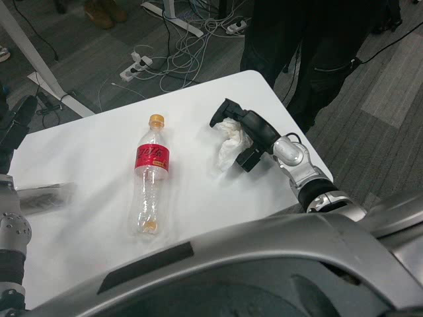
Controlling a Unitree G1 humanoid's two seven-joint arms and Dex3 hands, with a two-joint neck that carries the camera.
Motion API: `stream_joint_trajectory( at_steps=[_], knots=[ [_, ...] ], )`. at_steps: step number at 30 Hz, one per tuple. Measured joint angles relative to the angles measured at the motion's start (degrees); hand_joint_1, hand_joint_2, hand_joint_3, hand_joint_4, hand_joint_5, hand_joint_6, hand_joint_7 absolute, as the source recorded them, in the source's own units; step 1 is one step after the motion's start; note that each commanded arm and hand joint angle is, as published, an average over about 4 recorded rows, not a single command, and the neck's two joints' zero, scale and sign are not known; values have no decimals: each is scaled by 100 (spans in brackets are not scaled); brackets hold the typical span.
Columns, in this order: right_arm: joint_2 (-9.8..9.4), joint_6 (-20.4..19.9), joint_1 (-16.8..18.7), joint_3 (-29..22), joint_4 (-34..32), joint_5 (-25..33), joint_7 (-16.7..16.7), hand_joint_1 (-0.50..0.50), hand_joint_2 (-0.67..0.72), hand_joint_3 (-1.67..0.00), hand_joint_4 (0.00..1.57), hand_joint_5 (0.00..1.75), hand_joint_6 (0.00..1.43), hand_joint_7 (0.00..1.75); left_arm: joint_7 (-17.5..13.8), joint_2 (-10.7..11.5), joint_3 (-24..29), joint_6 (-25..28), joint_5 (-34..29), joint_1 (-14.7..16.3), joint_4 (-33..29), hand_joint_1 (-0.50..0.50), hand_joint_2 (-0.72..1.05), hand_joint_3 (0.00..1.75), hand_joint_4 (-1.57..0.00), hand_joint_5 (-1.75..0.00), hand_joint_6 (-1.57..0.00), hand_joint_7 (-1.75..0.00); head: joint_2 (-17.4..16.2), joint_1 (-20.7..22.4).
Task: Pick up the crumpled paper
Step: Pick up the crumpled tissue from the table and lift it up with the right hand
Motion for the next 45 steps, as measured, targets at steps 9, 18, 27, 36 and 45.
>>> stream_joint_trajectory(
  at_steps=[9,18,27,36,45],
  knots=[
    [1,99,133,17,-386,-101,23,50,-35,-167,0,2,0,154,0,0,-4,-2,-3,10,-9,11,87,0,-26,0,0,0,10,6],
    [2,460,339,6,-1658,-212,66,50,-35,-167,0,0,0,154,0,2,-16,-11,-71,16,-24,12,87,0,-26,0,0,0,395,71],
    [-58,745,372,236,-2497,275,66,50,-35,-167,0,0,0,154,0,2,-31,-16,-75,18,-25,12,87,0,-26,0,0,0,792,174],
    [-101,850,231,850,-2816,974,12,50,-35,-167,0,5,0,154,0,4,-52,-20,-76,16,-25,12,87,0,-26,0,0,0,1298,379],
    [-145,885,-173,1480,-2990,1578,-219,50,-35,-167,0,0,0,154,1,40,-250,-24,-79,-93,-17,12,87,0,-26,0,0,0,1967,506]
  ],
)
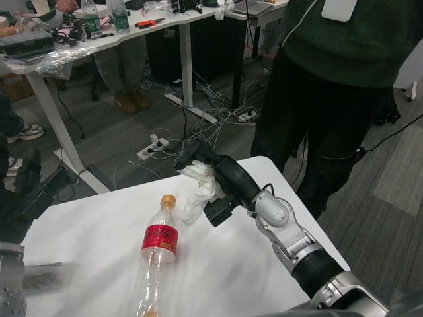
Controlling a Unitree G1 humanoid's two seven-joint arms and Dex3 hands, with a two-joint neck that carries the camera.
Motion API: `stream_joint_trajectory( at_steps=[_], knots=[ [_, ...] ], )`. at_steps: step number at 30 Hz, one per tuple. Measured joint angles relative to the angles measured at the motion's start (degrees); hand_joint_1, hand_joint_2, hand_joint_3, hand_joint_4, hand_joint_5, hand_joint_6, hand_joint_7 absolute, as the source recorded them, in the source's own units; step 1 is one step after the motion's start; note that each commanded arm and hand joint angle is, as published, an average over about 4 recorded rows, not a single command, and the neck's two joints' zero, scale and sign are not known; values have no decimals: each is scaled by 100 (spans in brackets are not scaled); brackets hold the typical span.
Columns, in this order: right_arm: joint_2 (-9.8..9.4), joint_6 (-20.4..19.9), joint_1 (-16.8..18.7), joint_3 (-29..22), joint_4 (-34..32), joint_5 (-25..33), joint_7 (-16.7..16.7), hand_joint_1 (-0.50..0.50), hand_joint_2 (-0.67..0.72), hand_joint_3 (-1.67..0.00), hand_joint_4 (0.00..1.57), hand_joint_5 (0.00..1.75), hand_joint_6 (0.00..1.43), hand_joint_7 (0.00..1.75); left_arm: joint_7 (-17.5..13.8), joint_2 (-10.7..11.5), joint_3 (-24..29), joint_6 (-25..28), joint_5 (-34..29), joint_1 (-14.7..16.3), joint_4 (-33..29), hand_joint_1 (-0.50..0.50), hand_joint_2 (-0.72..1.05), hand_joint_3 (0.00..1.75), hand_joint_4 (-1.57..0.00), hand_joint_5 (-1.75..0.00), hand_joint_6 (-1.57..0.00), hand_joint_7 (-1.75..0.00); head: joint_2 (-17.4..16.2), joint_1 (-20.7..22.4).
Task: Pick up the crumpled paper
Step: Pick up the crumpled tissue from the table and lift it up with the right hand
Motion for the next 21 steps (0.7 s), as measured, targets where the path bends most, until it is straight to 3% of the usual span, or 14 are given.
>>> stream_joint_trajectory(
  at_steps=[11,21],
  knots=[
    [95,-8,-589,315,223,134,-86,50,-35,-167,0,5,0,154,0,63,-294,-13,-33,-234,82,12,87,0,-26,0,0,0,441,120],
    [104,-9,-696,317,371,183,-190,50,-35,-167,0,0,0,154,0,63,-353,-12,-35,-267,166,12,87,0,-26,0,0,0,540,155]
  ],
)
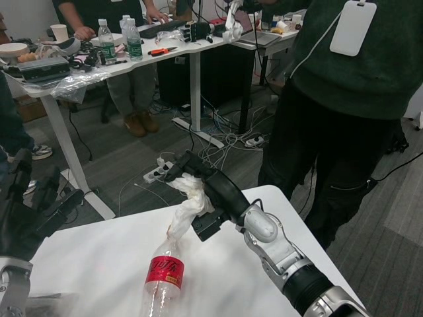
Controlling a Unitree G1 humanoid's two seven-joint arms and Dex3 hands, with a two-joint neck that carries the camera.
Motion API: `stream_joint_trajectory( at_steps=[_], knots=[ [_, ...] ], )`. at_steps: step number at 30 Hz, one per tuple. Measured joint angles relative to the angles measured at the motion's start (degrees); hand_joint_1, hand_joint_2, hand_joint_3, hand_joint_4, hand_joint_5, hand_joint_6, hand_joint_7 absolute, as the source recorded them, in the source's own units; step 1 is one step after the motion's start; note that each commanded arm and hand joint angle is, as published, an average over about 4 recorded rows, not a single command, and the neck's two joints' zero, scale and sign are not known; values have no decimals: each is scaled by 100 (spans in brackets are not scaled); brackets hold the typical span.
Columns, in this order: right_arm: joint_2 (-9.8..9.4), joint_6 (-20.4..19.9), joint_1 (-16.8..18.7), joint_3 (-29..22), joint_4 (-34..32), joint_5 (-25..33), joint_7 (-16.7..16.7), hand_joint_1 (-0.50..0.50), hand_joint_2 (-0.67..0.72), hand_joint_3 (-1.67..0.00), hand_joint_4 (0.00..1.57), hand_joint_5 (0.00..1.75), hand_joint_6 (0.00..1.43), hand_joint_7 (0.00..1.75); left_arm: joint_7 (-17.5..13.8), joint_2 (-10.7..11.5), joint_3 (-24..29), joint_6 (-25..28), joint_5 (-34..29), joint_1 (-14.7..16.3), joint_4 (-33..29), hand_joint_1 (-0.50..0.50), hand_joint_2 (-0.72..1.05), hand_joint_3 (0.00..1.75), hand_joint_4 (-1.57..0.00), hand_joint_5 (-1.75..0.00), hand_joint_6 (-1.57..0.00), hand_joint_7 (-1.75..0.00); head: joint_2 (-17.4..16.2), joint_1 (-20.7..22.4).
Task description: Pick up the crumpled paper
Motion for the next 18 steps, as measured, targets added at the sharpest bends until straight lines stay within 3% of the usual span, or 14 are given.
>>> stream_joint_trajectory(
  at_steps=[18],
  knots=[
    [-33,-60,0,-1,4,81,-63,50,-35,-167,0,0,0,154,0,-46,-50,0,5,-66,47,12,87,0,-26,0,0,0,265,172]
  ],
)
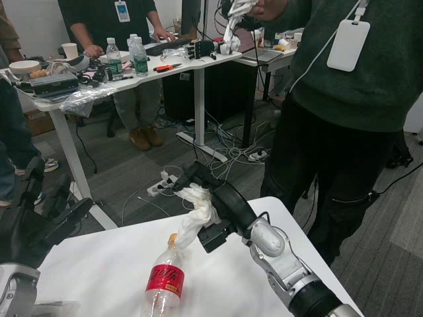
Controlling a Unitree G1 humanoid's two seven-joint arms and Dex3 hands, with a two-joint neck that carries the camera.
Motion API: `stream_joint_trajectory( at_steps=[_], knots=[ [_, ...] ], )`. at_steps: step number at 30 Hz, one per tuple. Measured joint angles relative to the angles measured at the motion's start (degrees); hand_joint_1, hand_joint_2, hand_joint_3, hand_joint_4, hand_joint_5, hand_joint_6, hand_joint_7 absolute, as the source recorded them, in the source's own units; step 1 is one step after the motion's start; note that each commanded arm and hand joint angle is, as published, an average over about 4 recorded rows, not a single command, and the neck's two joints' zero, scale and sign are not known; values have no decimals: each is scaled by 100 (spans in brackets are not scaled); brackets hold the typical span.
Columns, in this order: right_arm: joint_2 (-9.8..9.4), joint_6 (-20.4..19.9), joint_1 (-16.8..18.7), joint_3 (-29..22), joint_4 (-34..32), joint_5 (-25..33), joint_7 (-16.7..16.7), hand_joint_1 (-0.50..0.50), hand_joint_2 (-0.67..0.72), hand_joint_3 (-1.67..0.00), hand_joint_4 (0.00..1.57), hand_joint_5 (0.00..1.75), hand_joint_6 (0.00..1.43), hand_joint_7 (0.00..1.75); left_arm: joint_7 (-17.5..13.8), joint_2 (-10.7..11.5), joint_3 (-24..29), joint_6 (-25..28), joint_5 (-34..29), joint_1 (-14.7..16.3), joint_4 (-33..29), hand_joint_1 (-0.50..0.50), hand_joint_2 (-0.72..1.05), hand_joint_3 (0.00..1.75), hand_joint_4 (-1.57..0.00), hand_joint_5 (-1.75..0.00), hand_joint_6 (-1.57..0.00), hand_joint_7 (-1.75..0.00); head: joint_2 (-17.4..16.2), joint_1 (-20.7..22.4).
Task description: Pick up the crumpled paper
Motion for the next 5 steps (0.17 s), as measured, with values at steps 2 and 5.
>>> stream_joint_trajectory(
  at_steps=[2,5],
  knots=[
    [0,0,0,0,0,6,0,50,-35,-167,0,0,0,154,0,-4,-1,0,0,0,2,12,87,0,-26,0,0,0,21,1],
    [0,-1,0,0,0,23,-1,50,-35,-167,0,0,0,154,0,-5,-4,0,0,0,2,12,87,0,-26,0,0,0,33,0]
  ],
)
